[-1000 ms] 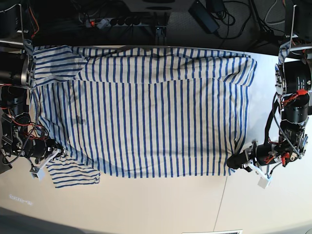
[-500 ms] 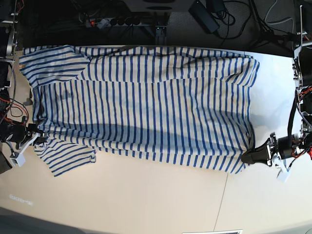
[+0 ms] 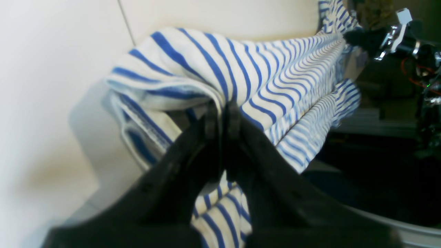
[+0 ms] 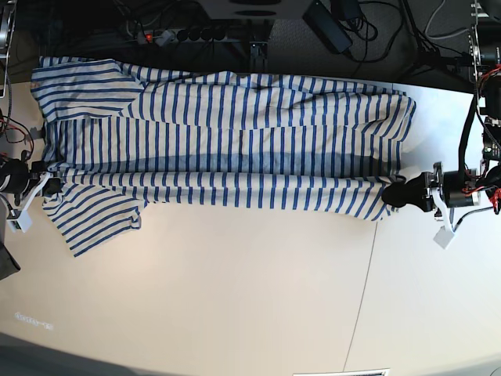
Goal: Fold the T-shirt properly
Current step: 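Pull the hem corners across the shirt, folding it lengthwise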
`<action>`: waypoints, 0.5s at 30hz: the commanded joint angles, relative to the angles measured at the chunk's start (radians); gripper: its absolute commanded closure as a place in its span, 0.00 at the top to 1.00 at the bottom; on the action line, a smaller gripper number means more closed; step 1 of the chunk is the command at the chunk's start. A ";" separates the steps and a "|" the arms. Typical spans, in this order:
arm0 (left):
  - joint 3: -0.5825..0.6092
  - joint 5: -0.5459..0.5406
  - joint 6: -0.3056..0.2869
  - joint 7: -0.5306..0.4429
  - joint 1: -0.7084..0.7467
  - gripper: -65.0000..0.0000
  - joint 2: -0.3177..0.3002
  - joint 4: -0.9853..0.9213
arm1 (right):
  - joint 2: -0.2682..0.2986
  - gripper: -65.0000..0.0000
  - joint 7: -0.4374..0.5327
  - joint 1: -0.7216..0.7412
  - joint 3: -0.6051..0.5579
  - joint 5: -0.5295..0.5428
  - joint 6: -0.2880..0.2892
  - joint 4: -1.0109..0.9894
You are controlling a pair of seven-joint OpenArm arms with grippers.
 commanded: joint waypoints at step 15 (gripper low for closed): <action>-0.009 -0.012 -0.023 -0.012 0.024 0.00 -0.019 0.029 | 0.015 0.66 0.014 -0.078 0.043 -0.047 0.069 0.014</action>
